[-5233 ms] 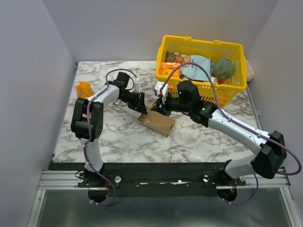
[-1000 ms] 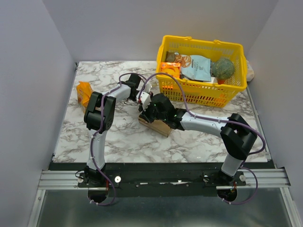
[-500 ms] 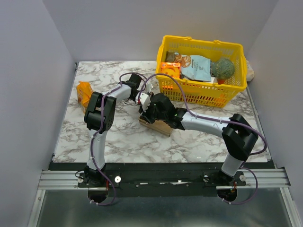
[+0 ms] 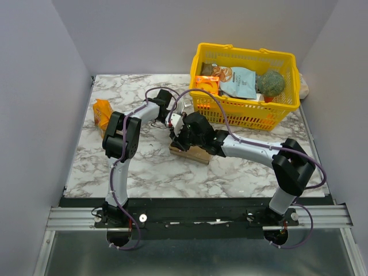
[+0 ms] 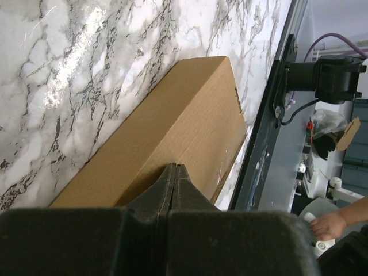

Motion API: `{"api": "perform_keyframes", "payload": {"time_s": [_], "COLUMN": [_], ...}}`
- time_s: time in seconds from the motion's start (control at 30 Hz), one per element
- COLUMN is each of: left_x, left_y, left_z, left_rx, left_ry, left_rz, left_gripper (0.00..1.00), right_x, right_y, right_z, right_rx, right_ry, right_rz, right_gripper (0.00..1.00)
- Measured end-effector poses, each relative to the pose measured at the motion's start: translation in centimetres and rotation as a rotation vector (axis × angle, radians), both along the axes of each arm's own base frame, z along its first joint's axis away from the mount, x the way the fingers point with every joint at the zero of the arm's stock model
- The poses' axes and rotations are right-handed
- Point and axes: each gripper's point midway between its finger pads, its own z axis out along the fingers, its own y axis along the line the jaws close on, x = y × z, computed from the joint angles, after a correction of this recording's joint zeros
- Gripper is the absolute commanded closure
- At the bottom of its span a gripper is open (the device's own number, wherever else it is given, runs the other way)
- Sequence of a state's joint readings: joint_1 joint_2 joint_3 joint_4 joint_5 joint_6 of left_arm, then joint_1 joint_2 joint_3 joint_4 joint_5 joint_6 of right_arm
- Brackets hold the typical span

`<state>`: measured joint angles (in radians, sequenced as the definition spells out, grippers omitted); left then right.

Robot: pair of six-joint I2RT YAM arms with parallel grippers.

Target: Unpack the express box

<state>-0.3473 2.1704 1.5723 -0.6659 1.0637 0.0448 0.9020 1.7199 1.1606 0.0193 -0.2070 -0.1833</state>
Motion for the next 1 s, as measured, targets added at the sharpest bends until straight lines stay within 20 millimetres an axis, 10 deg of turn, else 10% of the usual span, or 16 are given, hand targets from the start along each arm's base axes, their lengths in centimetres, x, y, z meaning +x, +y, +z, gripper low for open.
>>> {"api": "perform_keyframes", "payload": {"time_s": [0.5,1.0], "left_x": [-0.4,-4.4], "left_y": [1.5,1.6], "left_z": [3.9,-0.1], "left_rx": [-0.079,0.047], "left_ry": [-0.162,-0.01], "left_rz": [-0.117,-0.156], "left_gripper": [1.0,1.0], "right_x": [-1.1,-1.8], "right_y": [0.1,0.0], "right_z": [0.0,0.1], "right_rx": [-0.007,-0.022], "right_ry": [0.007,-0.002], "right_rz": [0.13,0.223], "right_gripper": [1.0,1.0]}}
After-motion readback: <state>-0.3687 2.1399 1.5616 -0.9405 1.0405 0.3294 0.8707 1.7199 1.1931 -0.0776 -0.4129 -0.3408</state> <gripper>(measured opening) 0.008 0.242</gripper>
